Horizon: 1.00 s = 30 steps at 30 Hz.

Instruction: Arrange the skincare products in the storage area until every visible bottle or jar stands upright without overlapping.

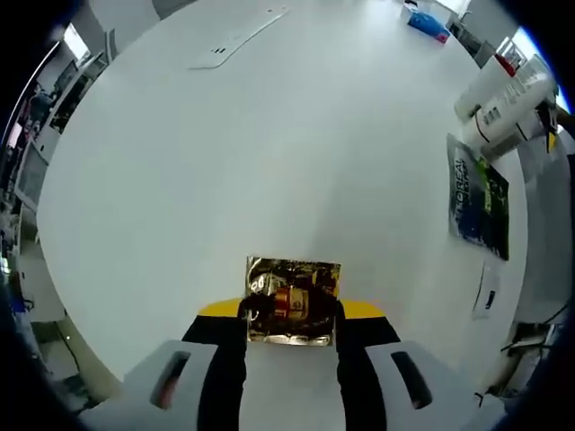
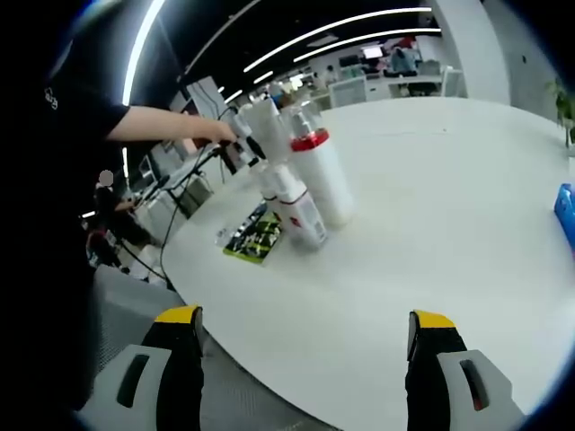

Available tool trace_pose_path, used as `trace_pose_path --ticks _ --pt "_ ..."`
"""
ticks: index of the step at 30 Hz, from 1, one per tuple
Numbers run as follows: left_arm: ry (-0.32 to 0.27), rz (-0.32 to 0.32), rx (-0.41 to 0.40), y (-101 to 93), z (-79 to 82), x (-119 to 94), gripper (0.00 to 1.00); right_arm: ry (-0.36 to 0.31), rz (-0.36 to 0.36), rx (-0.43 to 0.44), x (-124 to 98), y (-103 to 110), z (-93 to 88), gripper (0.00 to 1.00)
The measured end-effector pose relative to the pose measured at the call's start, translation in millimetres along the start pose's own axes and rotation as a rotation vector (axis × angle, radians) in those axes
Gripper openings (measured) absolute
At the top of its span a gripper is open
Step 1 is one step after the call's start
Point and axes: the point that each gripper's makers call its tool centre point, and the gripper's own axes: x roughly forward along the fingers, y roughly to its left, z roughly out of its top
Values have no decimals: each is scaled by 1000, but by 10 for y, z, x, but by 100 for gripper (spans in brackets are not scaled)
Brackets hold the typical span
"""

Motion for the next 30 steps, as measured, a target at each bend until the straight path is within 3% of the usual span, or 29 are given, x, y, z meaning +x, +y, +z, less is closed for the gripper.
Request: trace_pose_path --ticks 10,13,23,24,25,30 --pt "5 4 32 49 -23 -8 33 -2 7 -1 9 45 19 99" --pt "12 1 60 -107 59 -133 33 0 7 -3 14 47 17 99" --pt "43 -8 188 -267 30 -167 33 -5 17 -20 23 49 21 99" --pt "41 -6 190 -371 53 -195 33 -5 18 -20 24 51 21 99" --pt "39 -8 196 -672 112 -262 33 -5 19 -24 24 50 20 99" --pt "30 -21 206 -759 88 -228 33 -9 22 -32 24 48 24 99"
